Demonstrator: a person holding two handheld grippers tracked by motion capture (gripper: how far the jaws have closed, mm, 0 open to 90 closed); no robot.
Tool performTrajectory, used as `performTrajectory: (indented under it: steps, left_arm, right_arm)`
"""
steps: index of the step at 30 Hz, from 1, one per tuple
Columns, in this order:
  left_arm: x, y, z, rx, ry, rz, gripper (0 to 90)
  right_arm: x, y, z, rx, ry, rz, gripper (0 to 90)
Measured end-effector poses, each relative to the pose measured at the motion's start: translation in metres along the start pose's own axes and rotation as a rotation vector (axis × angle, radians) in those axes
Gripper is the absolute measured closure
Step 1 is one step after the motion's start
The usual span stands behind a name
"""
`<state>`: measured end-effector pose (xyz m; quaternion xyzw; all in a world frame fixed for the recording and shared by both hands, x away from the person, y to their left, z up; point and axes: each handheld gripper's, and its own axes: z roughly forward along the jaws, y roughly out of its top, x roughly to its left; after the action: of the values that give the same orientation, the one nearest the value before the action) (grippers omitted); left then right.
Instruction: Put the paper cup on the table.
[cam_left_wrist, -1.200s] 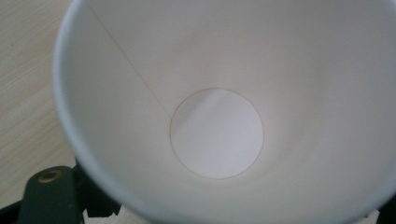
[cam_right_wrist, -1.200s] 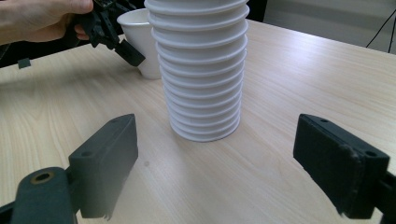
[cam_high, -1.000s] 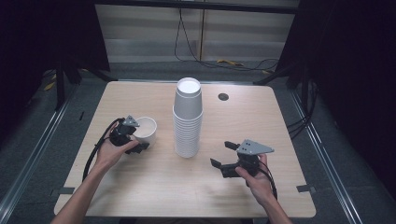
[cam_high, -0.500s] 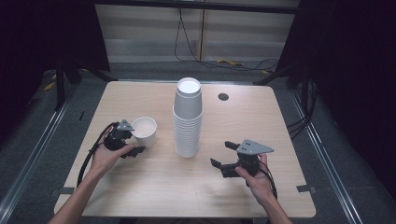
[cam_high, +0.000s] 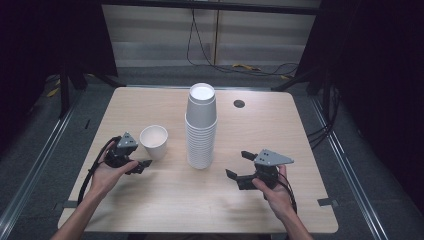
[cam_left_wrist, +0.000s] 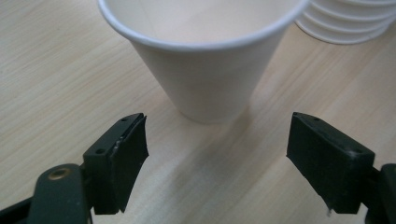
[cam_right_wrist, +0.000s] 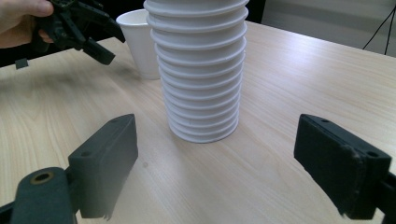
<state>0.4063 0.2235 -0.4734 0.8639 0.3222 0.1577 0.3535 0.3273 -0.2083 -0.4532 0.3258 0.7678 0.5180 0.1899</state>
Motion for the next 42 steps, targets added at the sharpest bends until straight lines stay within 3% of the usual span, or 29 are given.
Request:
performTrajectory:
  steps: [3,7,9,13,17,19,21,30,32,37,38,42]
  left_arm:
    - [-0.004,-0.002,-0.003,-0.028,-0.012,-0.009,20.4]
    - [-0.009,-0.004,-0.009,-0.112,-0.05,-0.043,23.0]
    - [-0.015,-0.003,-0.013,-0.148,-0.05,-0.021,23.0]
    - [-0.027,-0.002,-0.016,-0.185,-0.08,-0.023,22.7]
    - [-0.039,-0.004,-0.015,-0.197,-0.091,-0.011,22.4]
    - [-0.045,-0.004,-0.016,-0.204,-0.12,-0.019,22.4]
    - [-0.051,-0.003,-0.019,-0.219,-0.109,0.007,22.3]
    - [-0.076,-0.003,-0.024,-0.299,-0.099,0.012,19.7]
    - [-0.083,-0.005,-0.022,-0.305,-0.09,0.0,19.7]
    - [-0.094,-0.01,-0.018,-0.306,-0.133,-0.038,19.7]
    - [-0.096,-0.01,-0.019,-0.308,-0.156,-0.068,19.7]
    - [-0.108,-0.015,-0.021,-0.311,-0.164,-0.069,19.6]
  right_arm:
    - [0.0,0.0,-0.001,0.0,-0.006,-0.004,13.6]
    - [-0.002,0.0,-0.003,-0.006,-0.016,0.01,13.6]
    - [-0.003,-0.001,-0.004,-0.011,-0.022,0.011,13.6]
    - [-0.002,-0.002,-0.005,-0.006,-0.027,0.023,13.6]
    - [0.001,-0.004,-0.007,-0.011,-0.022,0.021,13.6]
    - [0.002,-0.006,-0.009,-0.01,-0.021,0.023,13.6]
    - [0.002,-0.008,-0.011,-0.012,-0.024,0.027,13.6]
    - [0.009,-0.015,-0.019,-0.017,-0.015,0.035,13.6]
    - [0.011,-0.017,-0.021,-0.015,-0.021,0.039,13.5]
    - [0.013,-0.02,-0.026,-0.028,-0.03,0.051,13.5]
    - [0.014,-0.021,-0.027,-0.027,-0.032,0.052,13.5]
    - [0.015,-0.025,-0.028,-0.022,-0.029,0.052,13.5]
